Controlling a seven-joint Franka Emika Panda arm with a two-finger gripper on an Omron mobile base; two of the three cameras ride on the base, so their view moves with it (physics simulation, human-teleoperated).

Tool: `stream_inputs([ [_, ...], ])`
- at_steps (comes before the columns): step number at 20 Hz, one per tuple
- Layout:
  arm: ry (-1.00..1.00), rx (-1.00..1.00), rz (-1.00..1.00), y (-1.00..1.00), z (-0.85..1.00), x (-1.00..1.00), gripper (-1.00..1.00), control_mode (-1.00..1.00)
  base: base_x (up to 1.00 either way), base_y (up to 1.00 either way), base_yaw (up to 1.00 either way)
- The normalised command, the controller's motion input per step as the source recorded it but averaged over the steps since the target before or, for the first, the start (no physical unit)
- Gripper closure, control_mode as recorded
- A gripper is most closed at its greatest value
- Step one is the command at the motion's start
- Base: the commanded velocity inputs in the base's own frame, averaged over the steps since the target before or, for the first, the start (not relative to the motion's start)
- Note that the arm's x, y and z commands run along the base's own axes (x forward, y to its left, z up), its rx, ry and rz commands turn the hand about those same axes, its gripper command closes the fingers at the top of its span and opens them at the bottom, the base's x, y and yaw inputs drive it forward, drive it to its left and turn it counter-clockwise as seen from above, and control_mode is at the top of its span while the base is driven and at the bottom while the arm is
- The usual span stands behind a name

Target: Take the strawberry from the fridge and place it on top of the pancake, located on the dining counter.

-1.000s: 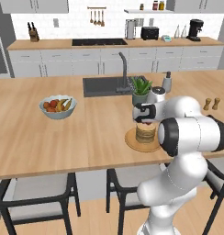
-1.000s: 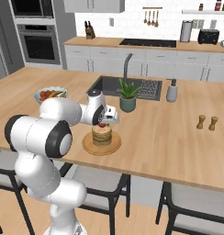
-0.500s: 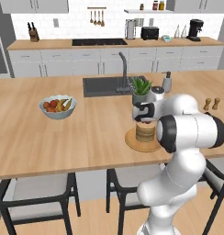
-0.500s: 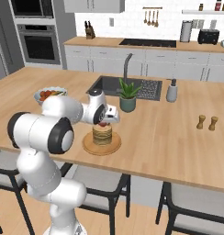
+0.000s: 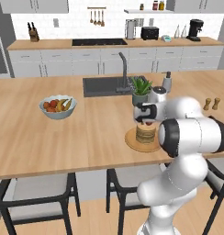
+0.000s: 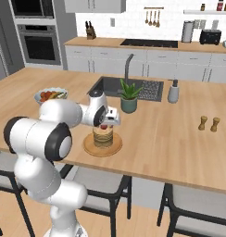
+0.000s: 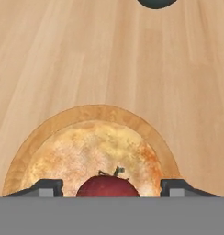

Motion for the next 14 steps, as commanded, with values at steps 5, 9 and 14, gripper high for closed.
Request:
stream_inputs([
  [5, -0.04, 0.0, 0.0, 0.0, 0.2, -0.36, -1.0, -1.0, 0.0, 0.0, 0.0],
  [9, -0.07, 0.0, 0.0, 0.0, 0.46, -0.65, -1.0, -1.0, 0.0, 0.0, 0.0],
  [14, -0.01, 0.0, 0.0, 0.0, 0.46, -0.74, -1.0, -1.0, 0.0, 0.0, 0.0],
])
